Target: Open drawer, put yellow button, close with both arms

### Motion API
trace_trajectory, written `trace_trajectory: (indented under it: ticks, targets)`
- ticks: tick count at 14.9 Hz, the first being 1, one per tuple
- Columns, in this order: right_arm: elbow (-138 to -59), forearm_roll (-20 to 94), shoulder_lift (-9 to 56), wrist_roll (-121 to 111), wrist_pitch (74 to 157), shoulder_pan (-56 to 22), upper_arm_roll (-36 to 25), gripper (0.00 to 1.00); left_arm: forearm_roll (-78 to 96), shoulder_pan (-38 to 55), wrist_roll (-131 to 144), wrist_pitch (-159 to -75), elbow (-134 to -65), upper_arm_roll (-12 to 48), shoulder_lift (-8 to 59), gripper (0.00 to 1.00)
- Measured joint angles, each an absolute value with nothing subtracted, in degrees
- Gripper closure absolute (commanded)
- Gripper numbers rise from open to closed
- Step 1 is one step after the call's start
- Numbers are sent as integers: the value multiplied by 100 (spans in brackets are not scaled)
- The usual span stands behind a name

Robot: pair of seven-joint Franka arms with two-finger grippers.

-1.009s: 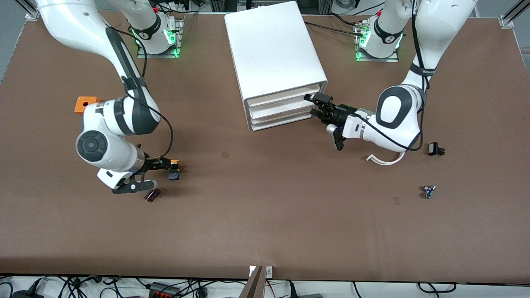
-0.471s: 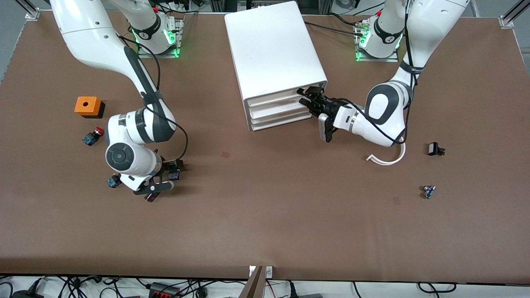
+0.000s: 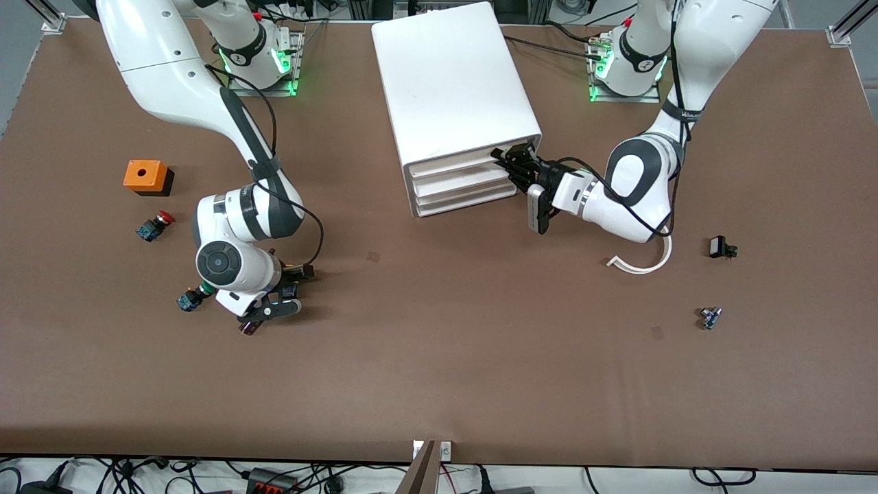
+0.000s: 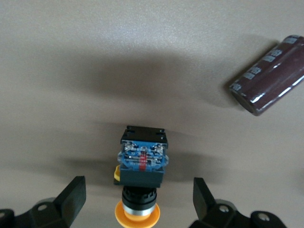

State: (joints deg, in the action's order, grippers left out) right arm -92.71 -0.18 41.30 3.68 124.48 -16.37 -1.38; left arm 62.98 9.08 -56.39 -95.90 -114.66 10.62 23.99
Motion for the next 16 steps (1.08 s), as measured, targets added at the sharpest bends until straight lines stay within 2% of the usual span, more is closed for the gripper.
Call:
trace_trajectory:
  ticks: [3, 5, 6, 8, 9, 10, 11, 13, 16]
  targets:
    - [-9271, -18, 4184, 373, 12460, -1637, -140, 20, 6268, 856, -5593, -9610, -11200, 994, 2557, 98]
    - [-9271, -17, 4210, 396, 12462, -1635, -151, 45, 6151, 780, -5591, -9605, -10841, 942, 2776, 98]
    - [-9271, -16, 4222, 426, 12464, -1631, -157, 66, 6102, 739, -5580, -9591, -10640, 917, 2886, 98]
    - [-9265, -16, 4227, 486, 12464, -1622, -161, 95, 6048, 644, -5555, -9566, -10263, 885, 3108, 98]
    - [-9250, -16, 4226, 489, 12464, -1620, -162, 100, 6045, 596, -5550, -9552, -10089, 883, 3225, 98]
    - [-9234, -16, 4226, 490, 12464, -1618, -162, 100, 6044, 552, -5545, -9534, -9908, 876, 3344, 96]
    - [-9212, -16, 4225, 490, 12466, -1617, -162, 100, 6043, 522, -5537, -9520, -9751, 858, 3441, 76]
    - [-9049, -16, 4213, 490, 12407, -1618, -162, 100, 6033, 496, -5495, -9568, -9506, 789, 3577, 0]
    - [-8253, -16, 4102, 489, 11527, -1650, -158, 100, 5992, 466, -5449, -9696, -9303, 689, 3672, 0]
